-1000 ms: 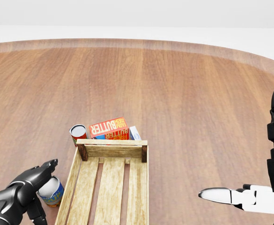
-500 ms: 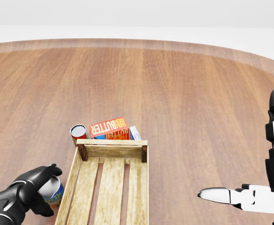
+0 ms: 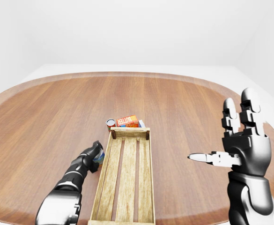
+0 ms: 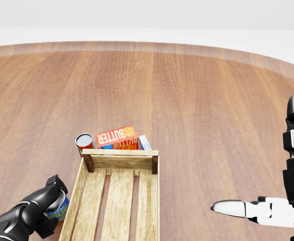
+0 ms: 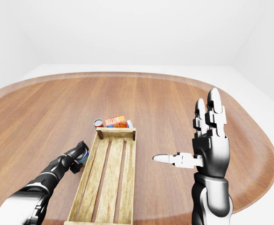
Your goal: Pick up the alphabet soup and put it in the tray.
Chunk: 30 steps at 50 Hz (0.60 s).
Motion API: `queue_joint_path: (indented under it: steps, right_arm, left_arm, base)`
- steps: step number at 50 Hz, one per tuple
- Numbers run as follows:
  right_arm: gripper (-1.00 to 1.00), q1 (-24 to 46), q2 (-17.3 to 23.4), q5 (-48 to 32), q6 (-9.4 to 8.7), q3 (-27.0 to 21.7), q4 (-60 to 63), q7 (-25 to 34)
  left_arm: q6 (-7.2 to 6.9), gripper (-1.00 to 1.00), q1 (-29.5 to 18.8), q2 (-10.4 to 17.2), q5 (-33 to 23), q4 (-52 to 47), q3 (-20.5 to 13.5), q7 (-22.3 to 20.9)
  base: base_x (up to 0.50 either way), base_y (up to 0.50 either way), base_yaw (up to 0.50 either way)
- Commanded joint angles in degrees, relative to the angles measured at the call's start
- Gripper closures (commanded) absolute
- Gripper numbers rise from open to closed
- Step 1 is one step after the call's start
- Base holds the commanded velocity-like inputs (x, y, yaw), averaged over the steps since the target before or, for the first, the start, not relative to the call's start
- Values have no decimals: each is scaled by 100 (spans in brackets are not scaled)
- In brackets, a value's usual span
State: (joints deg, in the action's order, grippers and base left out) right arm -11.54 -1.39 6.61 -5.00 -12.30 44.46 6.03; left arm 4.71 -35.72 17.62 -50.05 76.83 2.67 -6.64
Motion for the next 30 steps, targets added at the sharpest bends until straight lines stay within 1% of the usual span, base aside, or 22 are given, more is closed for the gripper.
queue_joint_path:
  steps: [1, 6, 14, 20, 23, 25, 30]
  right_arm:
    - [-100, 4, 8, 11, 0, 11, -15, -12]
    - [-100, -3, 7, 9, 0, 20, -16, -14]
    - [-100, -17, 2, 11, 0, 26, 15, -10]
    - [-100, -16, 1, 37, 0, -5, 30, 4]
    - [-100, -8, 0, 37, 0, -3, 19, 4]
    - [-100, -7, 1, 31, 0, 10, 10, 3]
    - [-100, -12, 1, 26, 0, 22, 22, -3]
  left_arm:
    - [29, 100, 163, 24, -427, 38, -16, -2]
    - [29, 100, 204, 173, -371, -13, -45, -4]
    - [29, 100, 220, 288, -294, -53, -75, 68]
    - [29, 100, 212, 441, -285, -112, -82, 111]
    - [-46, 100, 209, 518, -391, -135, -45, 237]
    - [-21, 100, 186, 582, -338, -178, -103, 185]
    - [-20, 100, 167, 694, -297, -308, -145, 149]
  base:
    - [0, 0, 0]
    - [0, 0, 0]
    - [0, 0, 0]
    - [0, 0, 0]
    - [0, 0, 0]
    - [0, 0, 0]
    - [0, 0, 0]
